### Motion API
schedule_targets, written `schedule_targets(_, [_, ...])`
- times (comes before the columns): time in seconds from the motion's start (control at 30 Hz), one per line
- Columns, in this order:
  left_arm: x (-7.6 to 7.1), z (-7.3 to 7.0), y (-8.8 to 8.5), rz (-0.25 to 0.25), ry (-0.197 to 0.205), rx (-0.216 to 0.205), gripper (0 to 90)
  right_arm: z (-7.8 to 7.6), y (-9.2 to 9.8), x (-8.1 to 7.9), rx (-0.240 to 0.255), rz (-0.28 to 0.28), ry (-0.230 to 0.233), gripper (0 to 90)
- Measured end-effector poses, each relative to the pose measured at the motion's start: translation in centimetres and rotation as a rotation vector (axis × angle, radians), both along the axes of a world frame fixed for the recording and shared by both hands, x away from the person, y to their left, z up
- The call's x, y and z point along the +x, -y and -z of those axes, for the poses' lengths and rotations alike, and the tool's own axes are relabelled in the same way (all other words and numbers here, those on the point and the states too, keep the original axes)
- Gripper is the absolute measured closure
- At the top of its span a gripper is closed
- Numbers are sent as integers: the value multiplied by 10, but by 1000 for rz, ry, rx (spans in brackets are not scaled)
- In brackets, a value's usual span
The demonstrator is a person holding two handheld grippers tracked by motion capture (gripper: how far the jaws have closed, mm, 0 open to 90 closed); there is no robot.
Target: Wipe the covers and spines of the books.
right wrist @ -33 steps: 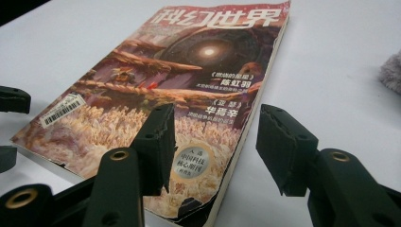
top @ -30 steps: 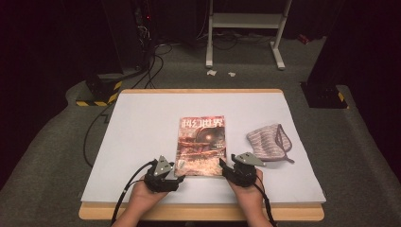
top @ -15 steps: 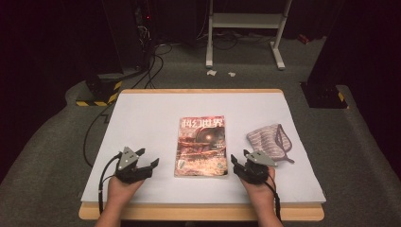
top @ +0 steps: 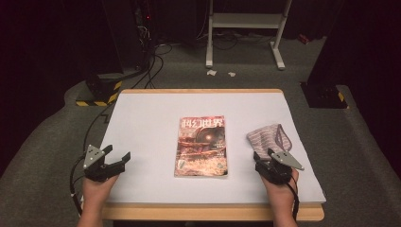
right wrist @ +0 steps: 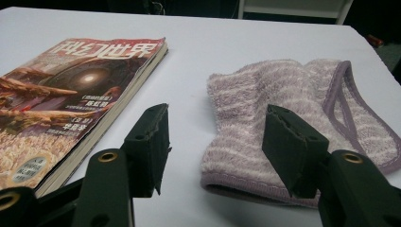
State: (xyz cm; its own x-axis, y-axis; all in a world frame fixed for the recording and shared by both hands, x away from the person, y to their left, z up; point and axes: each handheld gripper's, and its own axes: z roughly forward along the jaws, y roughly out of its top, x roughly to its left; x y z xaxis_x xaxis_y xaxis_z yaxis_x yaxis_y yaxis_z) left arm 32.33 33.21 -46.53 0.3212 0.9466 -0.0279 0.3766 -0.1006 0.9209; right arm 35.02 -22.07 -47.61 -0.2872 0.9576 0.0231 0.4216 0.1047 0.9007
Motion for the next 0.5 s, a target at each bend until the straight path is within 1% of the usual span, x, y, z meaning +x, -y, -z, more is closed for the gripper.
schedule_targets(0.07, [0, 0, 1, -4, 5, 10, 192, 0, -1, 0, -6, 0, 2, 415])
schedule_targets(0.17, [0, 1, 0, -3, 2, 5, 191, 1, -2, 0, -5, 0, -2, 415])
schedule_targets(0.3, [0, 1, 1, -3, 1, 10, 191, 1, -1, -1, -3, 2, -3, 411])
schedule_targets(0.33, [0, 1, 1, -4, 2, 17, 191, 1, -1, -1, -3, 3, -4, 411])
schedule_targets(0.4, [0, 1, 3, -9, 1, 43, 190, 1, 0, -1, -3, 5, -2, 409])
schedule_targets(0.5, [0, 1, 4, -5, 0, 45, 187, 1, 1, -1, -4, 12, 3, 391])
